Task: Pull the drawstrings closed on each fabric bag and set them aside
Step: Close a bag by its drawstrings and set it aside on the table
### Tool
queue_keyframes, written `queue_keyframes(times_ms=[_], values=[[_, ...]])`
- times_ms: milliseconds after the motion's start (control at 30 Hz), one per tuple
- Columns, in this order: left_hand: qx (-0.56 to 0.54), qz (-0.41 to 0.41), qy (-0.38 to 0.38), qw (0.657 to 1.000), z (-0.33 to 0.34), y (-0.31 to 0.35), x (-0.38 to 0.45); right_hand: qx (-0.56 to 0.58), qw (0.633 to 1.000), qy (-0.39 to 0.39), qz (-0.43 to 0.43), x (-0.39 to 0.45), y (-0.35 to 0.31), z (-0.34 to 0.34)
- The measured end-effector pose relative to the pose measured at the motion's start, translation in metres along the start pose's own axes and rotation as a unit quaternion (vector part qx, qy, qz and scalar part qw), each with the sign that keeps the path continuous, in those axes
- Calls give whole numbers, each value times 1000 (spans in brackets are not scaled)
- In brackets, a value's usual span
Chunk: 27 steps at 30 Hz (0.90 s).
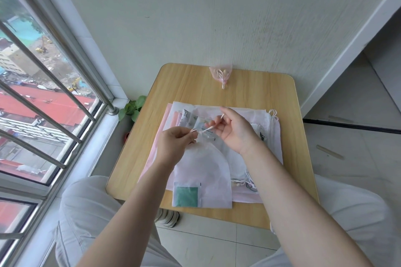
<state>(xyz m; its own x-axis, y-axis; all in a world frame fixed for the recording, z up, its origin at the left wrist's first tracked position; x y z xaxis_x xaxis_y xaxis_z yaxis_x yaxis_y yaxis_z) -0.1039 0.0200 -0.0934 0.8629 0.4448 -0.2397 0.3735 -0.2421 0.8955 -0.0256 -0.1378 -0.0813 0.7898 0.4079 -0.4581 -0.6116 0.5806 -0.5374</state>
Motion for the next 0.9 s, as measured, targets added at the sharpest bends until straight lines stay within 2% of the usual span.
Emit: queue_keyframes(times_ms=[33, 100, 167, 200, 233, 300, 433, 467, 533, 600, 667, 733, 767, 833, 900], values=[[-16, -11, 8, 1000, -2, -3, 2, -27, 1000, 8, 5, 0, 0, -1], [-60, -43, 32, 997, -7, -12, 5, -150, 988, 33, -7, -3, -5, -6], [-68, -62, 60, 994, -11, -18, 5, -298, 952, 50, -45, -4, -10, -9], [-65, -70, 66, 993, -10, -20, 3, -381, 921, 47, -70, -4, -13, -7], [-61, -79, 68, 993, -9, -21, 1, -475, 874, 35, -95, -5, -13, -3], [-60, -102, 65, 991, -5, -24, -2, -642, 760, -3, -107, -8, -7, 7], [-36, -118, 60, 991, -13, -25, 1, -794, 603, -55, -50, -12, 7, 11], [-28, -120, 53, 991, -15, -25, 3, -814, 576, -57, -47, -13, 8, 12], [13, -127, 34, 991, -16, -24, 4, -824, 563, -59, -35, -13, 8, 14], [144, -93, 53, 984, -21, -18, 5, -818, 570, -69, -28, -14, 9, 18], [257, 24, 91, 962, -25, -1, 5, -807, 584, -75, -35, -15, 10, 20], [239, 151, 46, 958, -16, 18, 4, -794, 602, -77, -47, -15, 10, 22], [210, 162, -5, 964, -8, 23, 2, -789, 608, -76, -54, -14, 9, 22], [205, 125, -90, 967, 6, 21, 1, -782, 615, -72, -70, -14, 8, 22], [260, 121, -106, 952, 12, 19, 0, -781, 616, -67, -74, -14, 7, 21]])
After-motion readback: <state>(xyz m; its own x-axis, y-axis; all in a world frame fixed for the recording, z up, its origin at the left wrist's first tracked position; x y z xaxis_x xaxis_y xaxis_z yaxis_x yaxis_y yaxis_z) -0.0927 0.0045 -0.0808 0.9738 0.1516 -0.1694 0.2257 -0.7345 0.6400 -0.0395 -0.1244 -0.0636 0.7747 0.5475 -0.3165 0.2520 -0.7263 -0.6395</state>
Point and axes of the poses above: each hand's wrist, its own x-axis towards the middle knuckle, its own z-axis out of the palm, y = z × x, the point moved 6 cm from there along x, towards the middle knuckle, and after that the axes turned 10 degrees about x, right-handed, at the moved point
